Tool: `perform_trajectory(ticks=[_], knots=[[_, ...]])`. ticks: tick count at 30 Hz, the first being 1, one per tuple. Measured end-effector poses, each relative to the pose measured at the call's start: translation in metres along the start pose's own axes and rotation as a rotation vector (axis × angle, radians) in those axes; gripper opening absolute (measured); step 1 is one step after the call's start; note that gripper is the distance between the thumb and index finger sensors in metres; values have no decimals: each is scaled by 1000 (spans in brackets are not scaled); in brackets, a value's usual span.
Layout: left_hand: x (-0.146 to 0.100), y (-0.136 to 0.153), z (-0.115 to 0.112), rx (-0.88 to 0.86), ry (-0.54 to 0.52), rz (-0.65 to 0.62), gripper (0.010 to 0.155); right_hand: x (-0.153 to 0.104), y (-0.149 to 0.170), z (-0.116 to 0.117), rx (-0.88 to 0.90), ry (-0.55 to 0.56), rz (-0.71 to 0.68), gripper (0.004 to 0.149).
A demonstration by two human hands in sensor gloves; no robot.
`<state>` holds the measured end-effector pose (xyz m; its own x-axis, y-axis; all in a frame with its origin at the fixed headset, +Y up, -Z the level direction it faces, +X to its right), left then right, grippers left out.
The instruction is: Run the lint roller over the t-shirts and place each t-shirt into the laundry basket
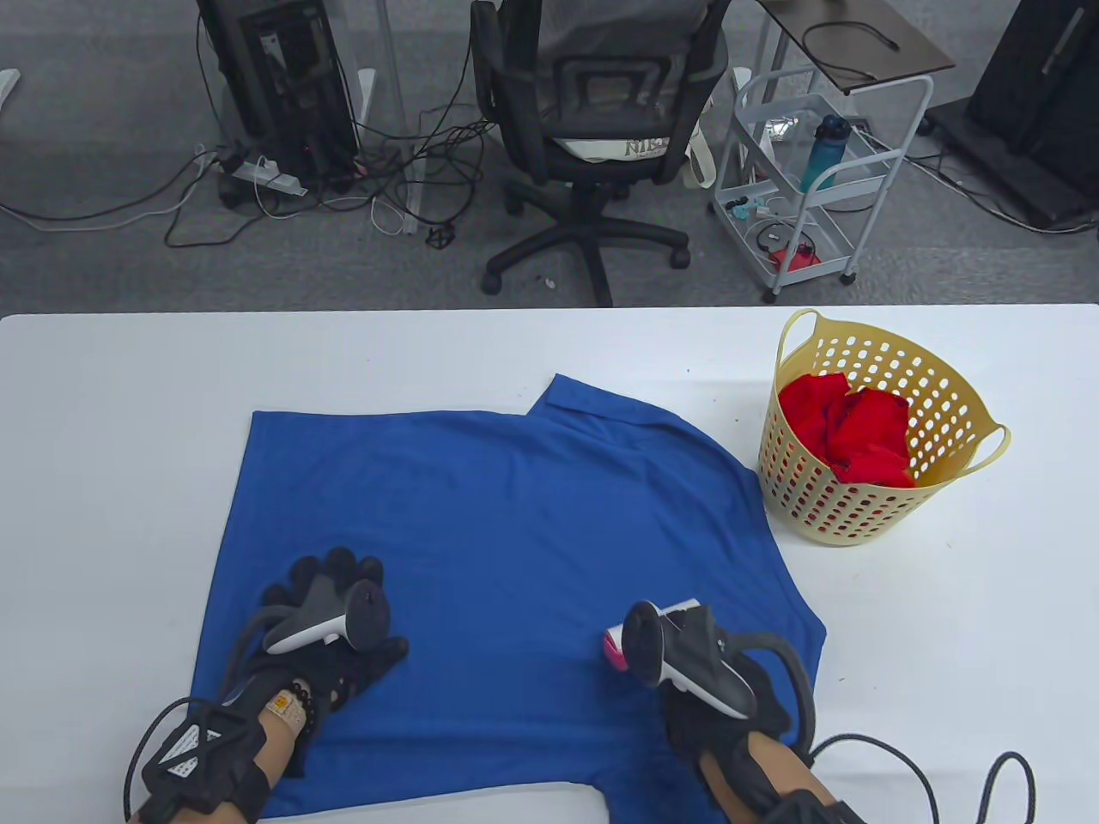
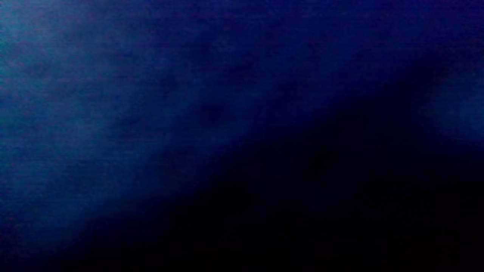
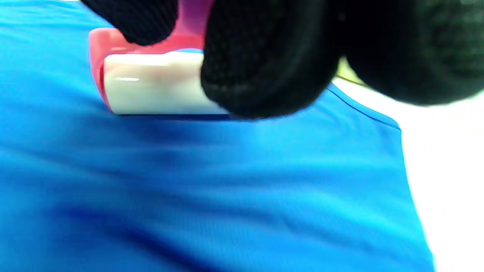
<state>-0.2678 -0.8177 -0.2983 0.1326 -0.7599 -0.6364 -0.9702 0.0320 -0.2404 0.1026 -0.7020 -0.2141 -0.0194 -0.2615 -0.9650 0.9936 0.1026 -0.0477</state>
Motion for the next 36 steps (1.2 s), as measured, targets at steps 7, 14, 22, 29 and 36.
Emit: perform_trajectory(ticks=[7,14,22,29,36], knots=[[0,0,0,-1,1,-2,97,-20,4,1,-40,-39,8,60],[0,0,0,-1,1,-4,97,66,-22,-8,-11,166,39,60],[0,0,0,-1,1,-4,97,182,-53,-31,153,202,251,60],[0,-1,0,1,2,1,97,213,-55,-39,191,226,283,60],[0,-1,0,0,2,0,97,186,-46,-38,143,124,209,61]])
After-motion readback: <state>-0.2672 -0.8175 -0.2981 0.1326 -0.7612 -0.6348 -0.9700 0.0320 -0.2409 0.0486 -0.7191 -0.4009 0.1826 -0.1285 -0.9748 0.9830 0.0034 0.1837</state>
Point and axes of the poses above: the tracker on the back of each hand, its own y axis roughly to the little-finger side, its own x axis roughly from the wrist to the fingertips, z = x × y, the point moved 2 cm from there along x, roughly from the wrist to the fingertips, and after that the axes turned 6 degrees about y, right-handed, at the moved point
